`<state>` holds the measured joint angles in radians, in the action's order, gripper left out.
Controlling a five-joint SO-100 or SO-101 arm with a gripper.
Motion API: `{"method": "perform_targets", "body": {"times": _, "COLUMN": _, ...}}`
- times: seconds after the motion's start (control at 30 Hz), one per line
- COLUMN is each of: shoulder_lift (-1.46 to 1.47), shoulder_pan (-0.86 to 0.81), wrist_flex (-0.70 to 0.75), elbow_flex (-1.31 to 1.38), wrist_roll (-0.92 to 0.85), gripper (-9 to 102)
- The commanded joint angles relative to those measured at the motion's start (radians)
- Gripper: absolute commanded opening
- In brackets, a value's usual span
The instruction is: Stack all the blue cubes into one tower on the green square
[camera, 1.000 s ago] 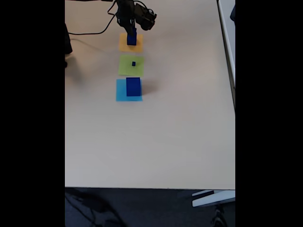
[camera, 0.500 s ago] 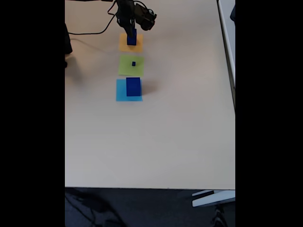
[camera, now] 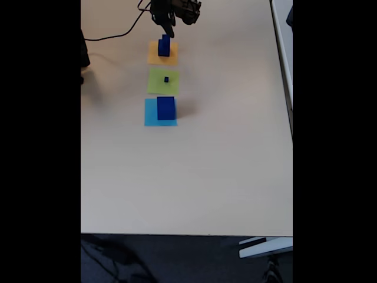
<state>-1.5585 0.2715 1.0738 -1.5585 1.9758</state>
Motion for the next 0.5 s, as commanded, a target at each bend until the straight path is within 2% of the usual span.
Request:
{"method": "perform_targets", "body": {"times": 0.0, "shoulder_lift": -0.028, "shoulder_pan": -0.055, "wrist_flex": 0.055, "elbow_flex": 0.158, "wrist_roll": -0.078, "gripper": 17}}
{"method": "perform_targets", "body": {"times": 0.2, "shoulder_lift": -0.037, "shoulder_pan": -0.17, "wrist_flex": 0.109, "elbow_flex": 0.291, "wrist_roll": -0.221, "gripper": 17}}
{"method": "perform_targets", "body": {"times": 0.47, "shoulder_lift": -0.066, "shoulder_pan": -0.345, "wrist_flex": 0.103, "elbow_flex": 0.304, "wrist_roll": -0.397, "gripper": 17}}
